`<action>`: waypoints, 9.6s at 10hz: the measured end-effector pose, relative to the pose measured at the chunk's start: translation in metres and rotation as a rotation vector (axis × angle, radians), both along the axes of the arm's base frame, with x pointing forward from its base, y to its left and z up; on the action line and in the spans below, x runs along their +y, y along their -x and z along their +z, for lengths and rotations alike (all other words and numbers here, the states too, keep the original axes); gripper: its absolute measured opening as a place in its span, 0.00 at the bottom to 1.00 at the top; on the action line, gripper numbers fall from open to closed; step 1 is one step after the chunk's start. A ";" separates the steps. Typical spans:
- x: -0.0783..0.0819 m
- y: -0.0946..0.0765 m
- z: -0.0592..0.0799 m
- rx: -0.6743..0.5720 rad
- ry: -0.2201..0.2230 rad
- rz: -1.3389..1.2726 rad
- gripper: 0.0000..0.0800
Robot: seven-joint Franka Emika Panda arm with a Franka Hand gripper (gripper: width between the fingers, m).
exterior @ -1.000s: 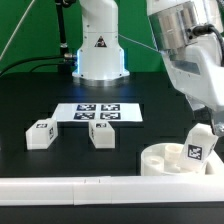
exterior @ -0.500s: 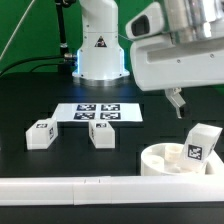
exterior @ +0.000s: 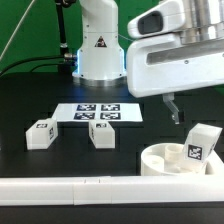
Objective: Assemble stool
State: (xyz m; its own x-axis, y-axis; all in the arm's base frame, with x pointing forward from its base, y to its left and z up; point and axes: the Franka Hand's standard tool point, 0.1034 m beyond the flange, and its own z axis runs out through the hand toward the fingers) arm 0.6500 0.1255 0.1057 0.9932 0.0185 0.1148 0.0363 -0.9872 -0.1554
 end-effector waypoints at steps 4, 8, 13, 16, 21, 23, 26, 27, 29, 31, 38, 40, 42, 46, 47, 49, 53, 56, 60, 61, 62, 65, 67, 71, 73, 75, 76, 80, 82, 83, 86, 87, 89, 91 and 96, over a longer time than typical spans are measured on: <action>-0.001 0.005 -0.002 -0.006 0.073 0.371 0.81; -0.008 0.006 -0.023 -0.031 0.166 0.669 0.81; -0.007 0.007 -0.043 -0.026 0.166 0.521 0.69; -0.014 0.007 -0.044 -0.003 0.156 0.318 0.42; -0.034 -0.009 -0.044 0.014 0.135 -0.117 0.42; -0.045 -0.010 -0.044 0.019 0.126 -0.329 0.42; -0.055 -0.008 -0.044 0.042 0.090 -0.496 0.42; -0.057 -0.008 -0.044 0.044 0.089 -0.517 0.42; -0.063 -0.002 -0.044 0.056 0.081 -0.789 0.42; -0.071 0.005 -0.045 0.069 0.063 -1.082 0.43; -0.079 0.026 -0.046 0.160 0.022 -1.610 0.43; -0.078 0.026 -0.046 0.160 0.024 -1.604 0.69; -0.085 0.022 -0.026 0.141 -0.024 -1.538 0.79; -0.102 0.028 -0.008 0.117 -0.052 -1.484 0.81; -0.101 0.028 -0.009 0.117 -0.051 -1.480 0.81; -0.101 0.028 -0.009 0.117 -0.050 -1.479 0.81; -0.128 0.035 -0.014 0.023 -0.079 -1.339 0.81; -0.168 0.050 -0.020 -0.004 -0.071 -1.153 0.81; -0.169 0.053 -0.020 -0.017 -0.007 -0.845 0.81; -0.178 0.064 -0.020 0.042 -0.039 -0.760 0.81; -0.178 0.076 -0.020 0.117 -0.063 -0.643 0.81; -0.179 0.084 -0.017 0.133 -0.061 -0.416 0.81; -0.181 0.085 -0.017 0.114 -0.043 -0.287 0.81; -0.143 0.105 -0.035 0.256 0.053 -0.252 0.81; -0.149 0.107 -0.035 0.288 0.047 -0.227 0.81; -0.146 0.110 -0.035 0.445 0.012 -0.208 0.81; -0.146 0.121 -0.039 0.550 -0.011 -0.192 0.81; -0.146 0.136 -0.050 0.856 -0.047 -0.143 0.81; -0.148 0.142 -0.053 0.964 -0.061 -0.135 0.81; -0.150 0.142 -0.058 0.992 -0.061 -0.133 0.81; -0.142 0.157 -0.081 1.048 -0.052 -0.137 0.81; -0.144 0.164 -0.088 1.079 -0.051 -0.147 0.81; -0.145 0.164 -0.091 1.072 -0.047 -0.148 0.81; -0.150 0.162 -0.094 1.057 -0.032 -0.147 0.81; -0.152 0.161 -0.095 1.050 -0.032 -0.151 0.45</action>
Offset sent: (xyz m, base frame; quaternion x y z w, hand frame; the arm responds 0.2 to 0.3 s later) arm 0.0000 0.0000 0.0000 0.0000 0.0000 -0.1938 0.9810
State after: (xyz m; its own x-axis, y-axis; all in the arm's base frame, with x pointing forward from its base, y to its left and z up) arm 0.4891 -0.0263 0.0106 0.5867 -0.1010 -0.8035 -0.2532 -0.9653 -0.0636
